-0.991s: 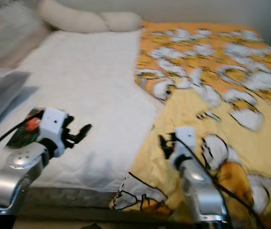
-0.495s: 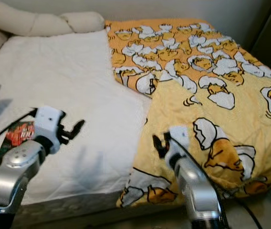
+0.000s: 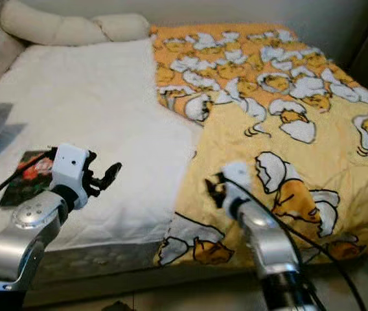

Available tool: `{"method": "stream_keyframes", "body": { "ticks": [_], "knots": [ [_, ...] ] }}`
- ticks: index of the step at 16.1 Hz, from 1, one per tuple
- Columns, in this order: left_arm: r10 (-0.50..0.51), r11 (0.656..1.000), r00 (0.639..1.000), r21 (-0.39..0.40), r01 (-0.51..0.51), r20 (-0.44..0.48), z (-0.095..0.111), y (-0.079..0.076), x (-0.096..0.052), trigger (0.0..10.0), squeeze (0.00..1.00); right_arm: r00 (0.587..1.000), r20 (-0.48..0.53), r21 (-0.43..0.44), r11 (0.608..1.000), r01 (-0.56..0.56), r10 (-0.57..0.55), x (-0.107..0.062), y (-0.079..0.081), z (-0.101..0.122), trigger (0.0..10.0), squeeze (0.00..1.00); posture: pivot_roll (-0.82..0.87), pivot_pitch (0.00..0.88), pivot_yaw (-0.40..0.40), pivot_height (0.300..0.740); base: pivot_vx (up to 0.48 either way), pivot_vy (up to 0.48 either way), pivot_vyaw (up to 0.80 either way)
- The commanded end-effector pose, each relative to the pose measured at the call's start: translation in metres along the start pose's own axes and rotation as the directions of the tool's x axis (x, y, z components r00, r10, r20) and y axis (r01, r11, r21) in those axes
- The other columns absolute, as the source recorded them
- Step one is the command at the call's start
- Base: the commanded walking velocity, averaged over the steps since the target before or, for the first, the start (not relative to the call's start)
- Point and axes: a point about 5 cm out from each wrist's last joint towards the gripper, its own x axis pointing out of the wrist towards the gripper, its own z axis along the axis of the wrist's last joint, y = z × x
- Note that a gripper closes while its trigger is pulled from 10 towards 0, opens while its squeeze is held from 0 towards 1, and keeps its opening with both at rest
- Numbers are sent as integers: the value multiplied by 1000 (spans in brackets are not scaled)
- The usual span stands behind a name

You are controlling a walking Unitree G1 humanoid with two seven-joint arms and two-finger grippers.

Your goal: Clean up the room

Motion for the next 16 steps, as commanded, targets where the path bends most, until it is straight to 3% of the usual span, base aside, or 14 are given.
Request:
{"method": "stream_keyframes", "body": {
  "ticks": [1,3,5,6,7,9,11,16],
  "knots": [
    [-5,1000,1000,28,4,11,5,3,-3,10000,0,1000,-7,-39,999,-5,5,6,-2,1,10000,0,88,0,29,740,0,0,0],
    [-4,999,1000,35,4,7,5,8,-6,10000,0,1000,-18,-76,997,-14,13,19,-2,5,10000,0,105,0,26,740,0,0,647],
    [-2,999,1000,44,2,-1,5,11,-9,10000,0,1000,-15,-61,998,-12,11,28,-1,10,10000,0,118,0,26,740,0,0,800],
    [-3,998,1000,60,4,-12,5,14,-11,10000,0,1000,-28,-8,1000,3,-3,36,-1,12,10000,0,134,0,23,740,0,0,0],
    [4,998,1000,62,-3,-10,6,15,-13,10000,0,999,-42,-21,1000,5,-6,38,-2,12,10000,0,139,0,20,740,0,0,0],
    [29,997,999,71,-28,-16,6,17,-14,10000,0,1000,-20,-4,1000,9,-9,39,-2,15,10000,0,152,0,13,740,0,0,0],
    [78,997,997,13,-78,6,7,18,-14,10000,0,1000,16,-27,1000,2,-1,34,0,16,10000,0,153,0,9,740,0,0,0],
    [64,998,998,-15,-63,20,8,10,-13,10000,0,999,21,-13,999,-34,34,21,7,5,10000,0,141,0,11,740,99,0,800]
  ]
}}
